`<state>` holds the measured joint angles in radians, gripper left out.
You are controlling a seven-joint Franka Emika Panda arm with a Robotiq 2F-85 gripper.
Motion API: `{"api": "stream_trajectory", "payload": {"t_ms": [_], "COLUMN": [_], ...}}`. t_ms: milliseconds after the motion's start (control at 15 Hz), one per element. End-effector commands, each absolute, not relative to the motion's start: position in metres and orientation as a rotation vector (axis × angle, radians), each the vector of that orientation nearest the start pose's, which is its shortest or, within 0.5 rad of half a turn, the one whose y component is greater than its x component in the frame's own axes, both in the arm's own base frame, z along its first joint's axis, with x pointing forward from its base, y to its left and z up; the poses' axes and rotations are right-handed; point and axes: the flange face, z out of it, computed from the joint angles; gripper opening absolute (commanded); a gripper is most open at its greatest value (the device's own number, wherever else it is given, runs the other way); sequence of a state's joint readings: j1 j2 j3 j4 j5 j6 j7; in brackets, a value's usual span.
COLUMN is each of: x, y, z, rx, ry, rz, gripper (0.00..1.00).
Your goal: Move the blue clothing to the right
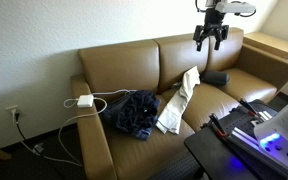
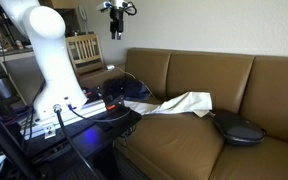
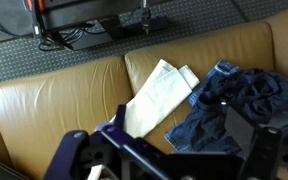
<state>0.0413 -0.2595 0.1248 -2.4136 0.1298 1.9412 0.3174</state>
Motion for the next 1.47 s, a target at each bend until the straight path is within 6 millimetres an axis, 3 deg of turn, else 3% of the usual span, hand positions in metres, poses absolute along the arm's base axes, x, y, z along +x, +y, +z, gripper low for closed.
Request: {"api": "stream_trajectory", "payload": {"t_ms": [0,333,467,533,667,867,1067,1400], "x": [0.421,0.421,0.443,0.446,0.448,0.453,0.475,0.493], "y": [0.080,0.080,0.083,0.089,0.101,0.116,0.147,0.233], "z": [0.393,0.393,0.352,0.323,0.290,0.216,0.153,0.065], "rx": [-3.072,-3.072,-3.075,-3.035,-2.965,-2.869,-2.948,-2.987], "ry": [0.338,0.337,0.314,0.287,0.283,0.306,0.411,0.466], "rz": [0.353,0.353,0.483,0.580,0.707,0.860,0.640,0.363], "gripper": [1.00,1.00,1.00,1.00,1.00,1.00,1.00,1.00]}}
